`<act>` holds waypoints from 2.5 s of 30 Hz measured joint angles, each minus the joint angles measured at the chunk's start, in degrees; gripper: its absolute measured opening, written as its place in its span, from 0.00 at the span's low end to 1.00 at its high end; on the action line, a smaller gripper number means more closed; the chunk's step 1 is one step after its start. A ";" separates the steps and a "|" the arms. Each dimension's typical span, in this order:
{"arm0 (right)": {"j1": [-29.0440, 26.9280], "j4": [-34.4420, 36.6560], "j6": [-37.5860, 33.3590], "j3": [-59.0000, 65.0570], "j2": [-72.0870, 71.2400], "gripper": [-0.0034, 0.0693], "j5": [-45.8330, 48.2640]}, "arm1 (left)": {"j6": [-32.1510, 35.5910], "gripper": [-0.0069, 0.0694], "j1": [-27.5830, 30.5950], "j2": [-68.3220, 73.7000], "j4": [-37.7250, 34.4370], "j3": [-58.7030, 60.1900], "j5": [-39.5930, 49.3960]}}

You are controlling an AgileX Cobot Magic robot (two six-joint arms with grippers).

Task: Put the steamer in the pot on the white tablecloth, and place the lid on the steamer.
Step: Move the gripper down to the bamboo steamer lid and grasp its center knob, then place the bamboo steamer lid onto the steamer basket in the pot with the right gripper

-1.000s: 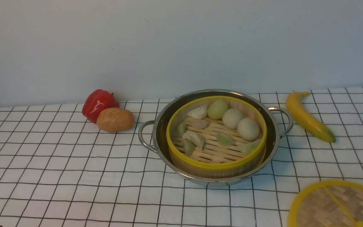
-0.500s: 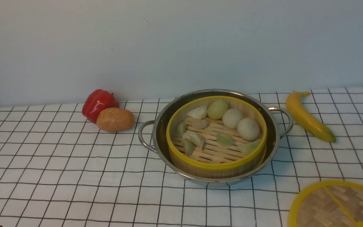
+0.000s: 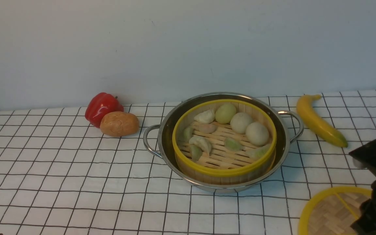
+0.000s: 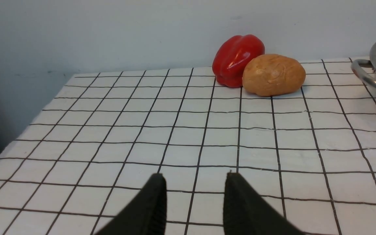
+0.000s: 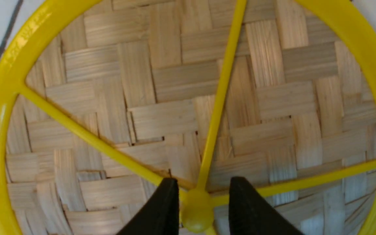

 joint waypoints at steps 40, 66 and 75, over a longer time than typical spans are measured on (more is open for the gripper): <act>0.06 -0.16 2.43 -1.14 1.70 0.24 3.84 | 0.00 0.41 0.00 0.00 0.00 0.00 0.00; 10.60 12.30 -23.25 -49.87 9.44 0.24 17.83 | 0.00 0.41 0.00 0.00 0.00 0.00 0.00; 14.18 8.10 -30.20 -64.77 26.17 0.24 19.74 | 0.00 0.41 0.00 0.00 0.00 0.00 0.00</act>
